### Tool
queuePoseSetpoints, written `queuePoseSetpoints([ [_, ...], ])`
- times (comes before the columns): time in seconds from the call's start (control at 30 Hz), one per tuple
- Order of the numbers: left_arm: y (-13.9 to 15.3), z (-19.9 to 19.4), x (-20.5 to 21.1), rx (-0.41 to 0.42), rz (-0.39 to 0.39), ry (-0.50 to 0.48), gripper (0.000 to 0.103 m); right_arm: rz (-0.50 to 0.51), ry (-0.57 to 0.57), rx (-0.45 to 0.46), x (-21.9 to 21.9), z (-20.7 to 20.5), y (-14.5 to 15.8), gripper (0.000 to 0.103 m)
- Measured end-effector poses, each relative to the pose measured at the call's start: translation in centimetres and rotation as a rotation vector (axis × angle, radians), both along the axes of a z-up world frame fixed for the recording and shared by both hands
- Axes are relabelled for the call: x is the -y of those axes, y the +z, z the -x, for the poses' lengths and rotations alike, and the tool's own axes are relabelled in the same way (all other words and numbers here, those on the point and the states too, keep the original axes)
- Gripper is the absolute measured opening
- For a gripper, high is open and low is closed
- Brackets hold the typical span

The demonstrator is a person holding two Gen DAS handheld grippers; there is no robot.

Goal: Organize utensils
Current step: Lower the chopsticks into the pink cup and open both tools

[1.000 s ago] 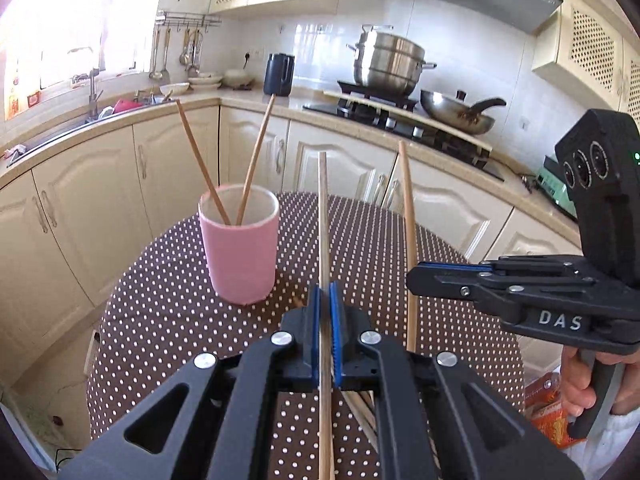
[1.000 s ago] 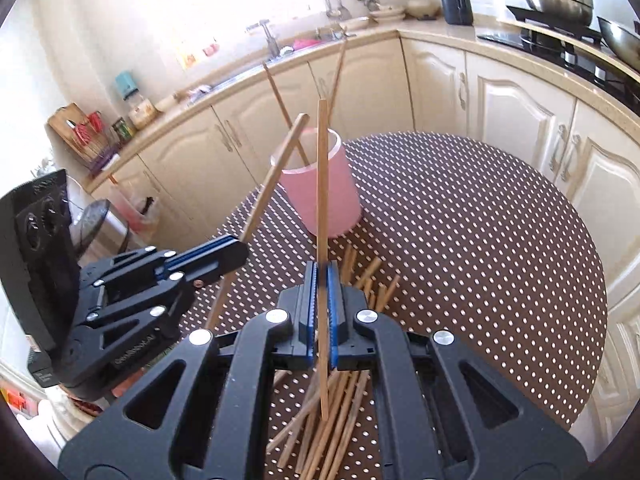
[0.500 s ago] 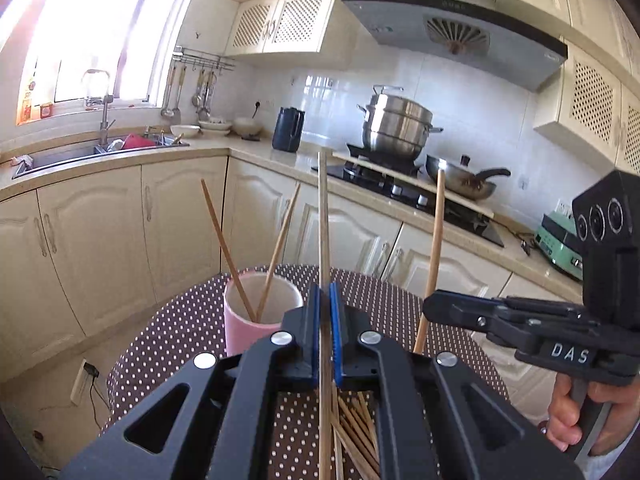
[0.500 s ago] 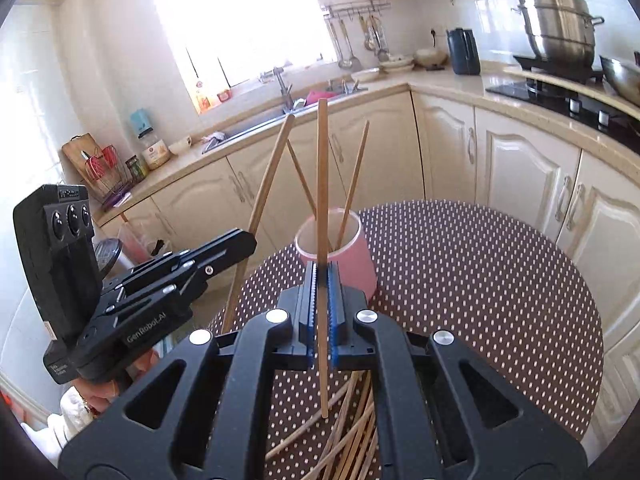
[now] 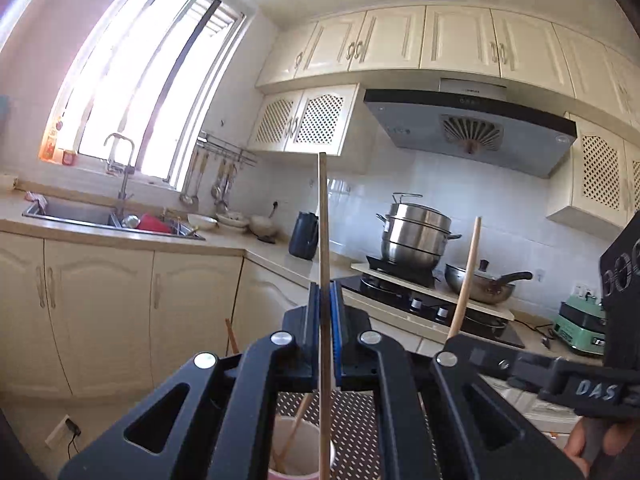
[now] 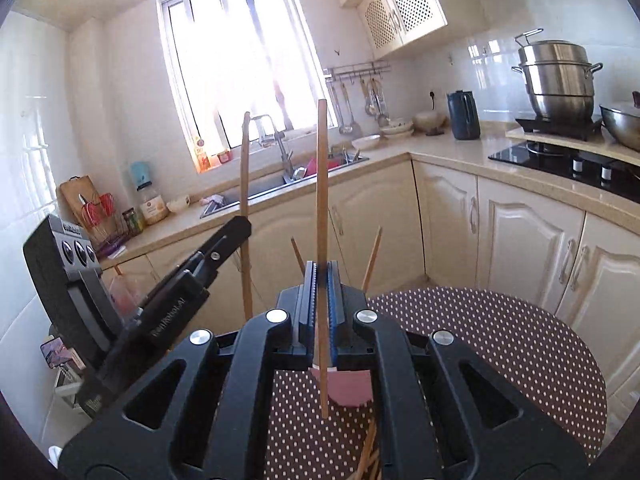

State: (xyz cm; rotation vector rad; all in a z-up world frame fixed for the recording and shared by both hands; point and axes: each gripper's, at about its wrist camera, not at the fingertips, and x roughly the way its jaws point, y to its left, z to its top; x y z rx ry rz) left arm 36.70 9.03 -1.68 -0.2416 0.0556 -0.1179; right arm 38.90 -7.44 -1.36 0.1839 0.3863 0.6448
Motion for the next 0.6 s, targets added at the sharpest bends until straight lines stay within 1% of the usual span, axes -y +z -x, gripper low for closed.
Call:
queuePoseSetpoints([
  [0.17,-0.4,-2.6,-0.3,0.023,-0.001,0.034,0.005,-0.003,-0.022,0.056,-1.1,-1.3,0.4,0.005],
  [0.3,-1.3,-4.3,-0.5,0.019,0.005,0.061,0.005,-0.019,-0.038,0.074,-1.3,-2.5,0.0,0.005],
  [0.37,-1.9,-5.0,-0.6,0.007,0.014,0.062,0.005,-0.021,-0.044,0.068,-1.5,-3.3,-0.5,0.005],
  [0.47,-2.5,-5.7,-0.6,0.002,0.006,0.071,0.005,-0.019,-0.05,0.059,-1.7,-4.1,-1.3,0.005],
  [0.6,-3.4,-5.7,-0.5,-0.009,0.0,0.072,0.005,-0.01,-0.049,0.039,-2.1,-4.9,-2.5,0.005],
])
